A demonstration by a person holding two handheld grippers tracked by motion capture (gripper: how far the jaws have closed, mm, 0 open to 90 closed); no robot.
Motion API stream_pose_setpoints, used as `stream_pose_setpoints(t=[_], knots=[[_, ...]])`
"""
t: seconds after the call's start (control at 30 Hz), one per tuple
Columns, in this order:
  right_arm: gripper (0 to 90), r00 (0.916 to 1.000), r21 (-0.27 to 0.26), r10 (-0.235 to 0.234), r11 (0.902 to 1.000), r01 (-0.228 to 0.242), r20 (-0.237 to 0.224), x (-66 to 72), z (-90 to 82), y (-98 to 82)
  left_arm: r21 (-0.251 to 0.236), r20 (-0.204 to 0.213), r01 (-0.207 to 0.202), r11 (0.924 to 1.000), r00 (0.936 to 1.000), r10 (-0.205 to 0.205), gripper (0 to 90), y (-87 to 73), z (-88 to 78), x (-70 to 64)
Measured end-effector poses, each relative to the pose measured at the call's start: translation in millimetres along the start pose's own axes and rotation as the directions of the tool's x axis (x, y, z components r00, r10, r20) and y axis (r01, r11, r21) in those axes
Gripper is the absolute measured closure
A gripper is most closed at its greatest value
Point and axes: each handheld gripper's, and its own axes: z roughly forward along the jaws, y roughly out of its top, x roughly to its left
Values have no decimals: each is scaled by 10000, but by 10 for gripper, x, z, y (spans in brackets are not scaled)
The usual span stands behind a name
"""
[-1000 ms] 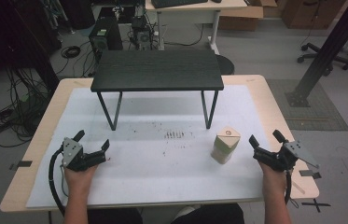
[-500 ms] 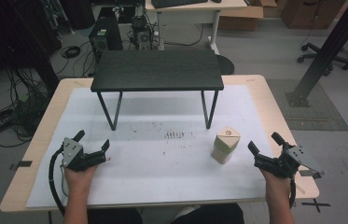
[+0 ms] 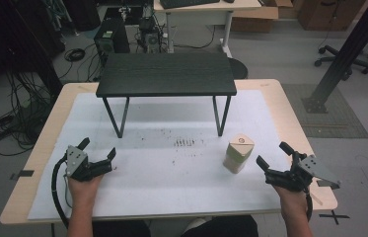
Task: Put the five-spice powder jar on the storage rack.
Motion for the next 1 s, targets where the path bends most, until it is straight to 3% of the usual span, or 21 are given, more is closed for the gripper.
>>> stream_pose_setpoints(t=[0.3, 0.53, 1.0], knots=[[0, 9993, 145, -100, 9998, 105, -351, 24, -3, 4, -7, 11, 5, 10000, 10000, -5, 4, 0, 0, 0], [0, 9957, 485, -267, 9983, 311, -883, 50, 39, -6, -10, 5, 28, 10000, 10000, -28, 4, 0, 0, 0], [0, 9922, 749, -346, 9962, 438, -1199, 78, 95, -26, -51, 68, 9, 10000, 10000, -8, 4, 0, -3, 2]])
